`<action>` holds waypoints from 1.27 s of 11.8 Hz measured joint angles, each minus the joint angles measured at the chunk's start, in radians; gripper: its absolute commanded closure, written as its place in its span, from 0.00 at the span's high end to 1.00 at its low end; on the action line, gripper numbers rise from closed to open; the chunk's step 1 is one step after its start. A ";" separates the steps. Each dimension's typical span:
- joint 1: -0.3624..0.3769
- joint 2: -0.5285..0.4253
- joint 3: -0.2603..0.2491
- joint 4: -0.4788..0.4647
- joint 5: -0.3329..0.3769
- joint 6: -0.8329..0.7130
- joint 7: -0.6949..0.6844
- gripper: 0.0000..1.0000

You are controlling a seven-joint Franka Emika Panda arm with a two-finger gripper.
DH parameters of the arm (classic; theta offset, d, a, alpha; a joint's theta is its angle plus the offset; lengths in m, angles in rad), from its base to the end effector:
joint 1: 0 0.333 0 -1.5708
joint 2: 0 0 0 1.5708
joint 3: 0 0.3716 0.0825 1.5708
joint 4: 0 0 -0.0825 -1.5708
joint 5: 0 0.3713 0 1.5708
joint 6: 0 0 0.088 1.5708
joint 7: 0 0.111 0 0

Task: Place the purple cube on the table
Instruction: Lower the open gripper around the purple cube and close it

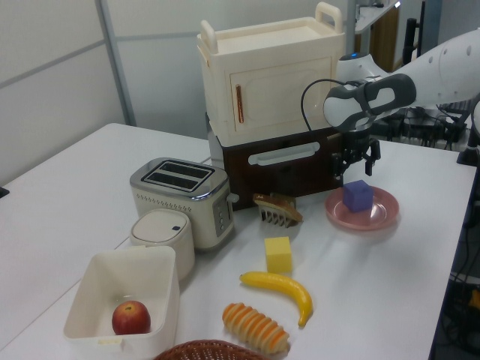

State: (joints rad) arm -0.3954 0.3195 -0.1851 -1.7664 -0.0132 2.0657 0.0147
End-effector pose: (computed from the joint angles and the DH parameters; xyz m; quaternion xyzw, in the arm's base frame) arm 0.5447 -0.3437 0.4392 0.9576 -0.2858 -0.0169 0.0313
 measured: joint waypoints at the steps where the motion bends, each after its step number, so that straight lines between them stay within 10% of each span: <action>1: -0.003 -0.008 0.000 -0.008 0.000 0.000 0.000 1.00; 15: -0.006 0.018 0.002 -0.052 0.000 0.088 0.000 1.00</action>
State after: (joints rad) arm -0.4013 0.3378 -0.1828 -1.8183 -0.0133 2.1537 0.0149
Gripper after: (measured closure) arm 0.000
